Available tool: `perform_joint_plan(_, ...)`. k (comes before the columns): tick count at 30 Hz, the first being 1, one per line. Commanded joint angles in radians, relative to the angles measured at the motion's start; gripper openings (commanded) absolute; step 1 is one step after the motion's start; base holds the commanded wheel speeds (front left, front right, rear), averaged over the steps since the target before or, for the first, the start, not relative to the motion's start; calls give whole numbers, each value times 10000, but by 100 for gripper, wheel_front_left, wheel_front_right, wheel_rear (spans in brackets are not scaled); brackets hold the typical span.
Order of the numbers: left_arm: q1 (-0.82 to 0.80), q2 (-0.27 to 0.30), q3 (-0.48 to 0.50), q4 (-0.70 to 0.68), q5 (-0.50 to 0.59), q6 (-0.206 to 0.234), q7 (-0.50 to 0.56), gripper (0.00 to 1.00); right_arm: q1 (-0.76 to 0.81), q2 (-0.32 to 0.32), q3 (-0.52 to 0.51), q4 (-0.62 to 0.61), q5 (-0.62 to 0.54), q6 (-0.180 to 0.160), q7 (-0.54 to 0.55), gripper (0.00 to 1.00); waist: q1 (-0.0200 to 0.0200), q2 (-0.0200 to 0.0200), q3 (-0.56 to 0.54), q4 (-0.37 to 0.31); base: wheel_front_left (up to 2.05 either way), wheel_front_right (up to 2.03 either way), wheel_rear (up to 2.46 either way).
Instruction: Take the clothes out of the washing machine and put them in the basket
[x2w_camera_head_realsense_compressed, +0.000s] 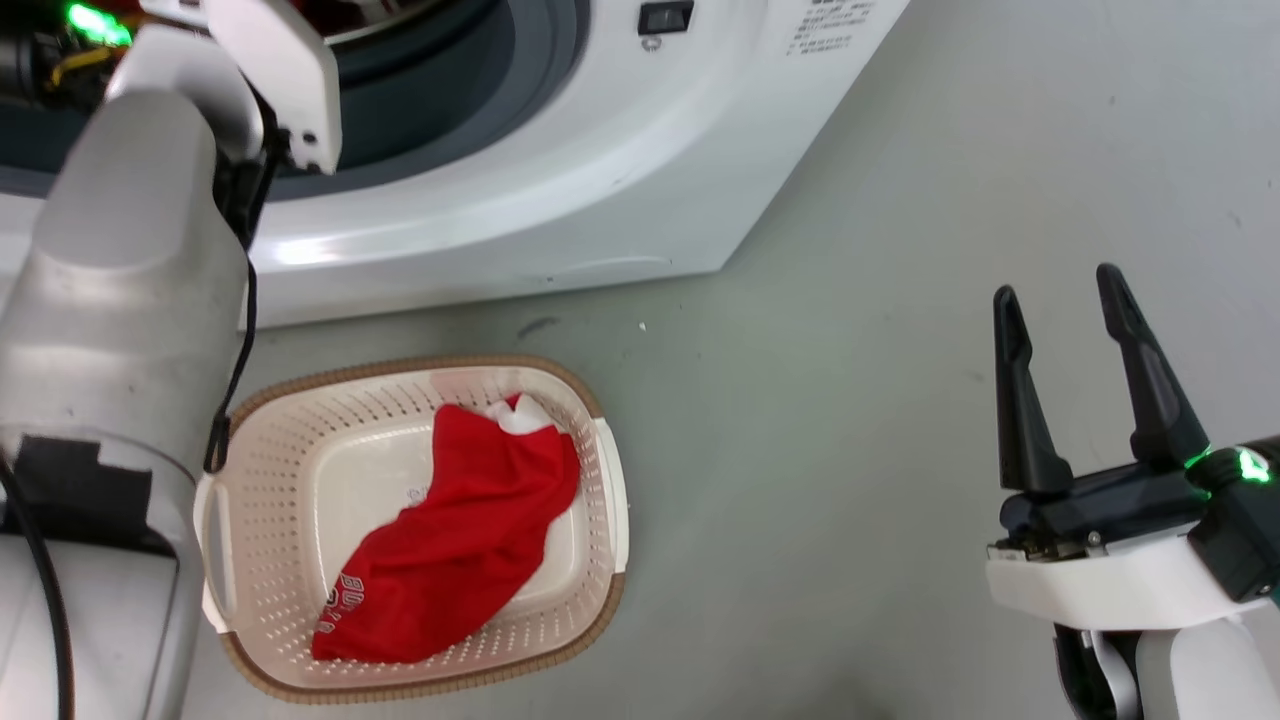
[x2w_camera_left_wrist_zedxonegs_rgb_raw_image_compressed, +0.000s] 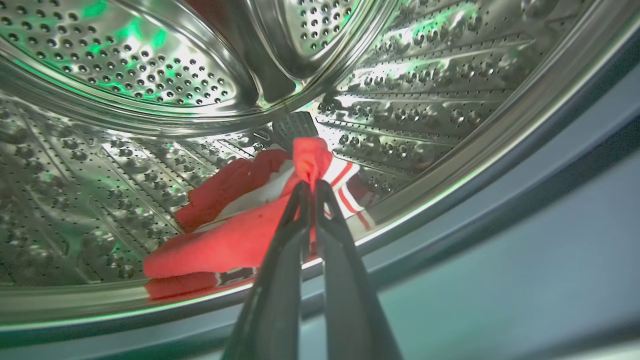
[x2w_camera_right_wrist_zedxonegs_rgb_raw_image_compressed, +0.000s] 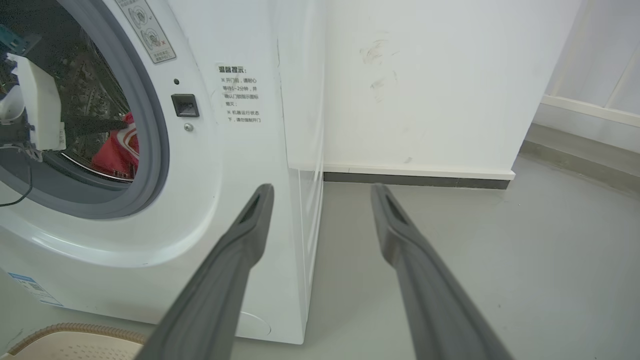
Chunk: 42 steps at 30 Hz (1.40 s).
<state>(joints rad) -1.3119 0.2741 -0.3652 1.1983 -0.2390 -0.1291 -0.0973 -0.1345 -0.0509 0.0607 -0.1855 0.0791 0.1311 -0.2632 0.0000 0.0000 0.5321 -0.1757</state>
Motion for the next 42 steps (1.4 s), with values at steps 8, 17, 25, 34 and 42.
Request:
perform_joint_plan(8,1882,80,-858,-722,-992,1,-1149,0,837,14,2,182,-198,-9,-22,100,0,0,-1710,377,0,0,0)
perform_joint_plan(17,4000,13,-1161,-1834,-1474,-1,-1630,0,1604,14,20,328,-426,-7,-22,100,0,0,-3124,794,0,0,0)
perform_joint_plan(25,5767,79,-1333,-3730,-1436,302,-1679,0,2205,16,-14,389,-510,-7,-23,100,0,0,-4116,1124,0,0,0)
perform_joint_plan(34,7777,658,-1454,-7147,-1528,996,-887,0,2747,14,31,493,-520,-7,-22,100,0,0,-4986,1339,0,0,0)
perform_joint_plan(42,9174,1367,-1496,-10255,-1616,1645,351,0,3002,14,-23,519,-447,-7,-21,100,0,0,-5327,1508,0,0,0)
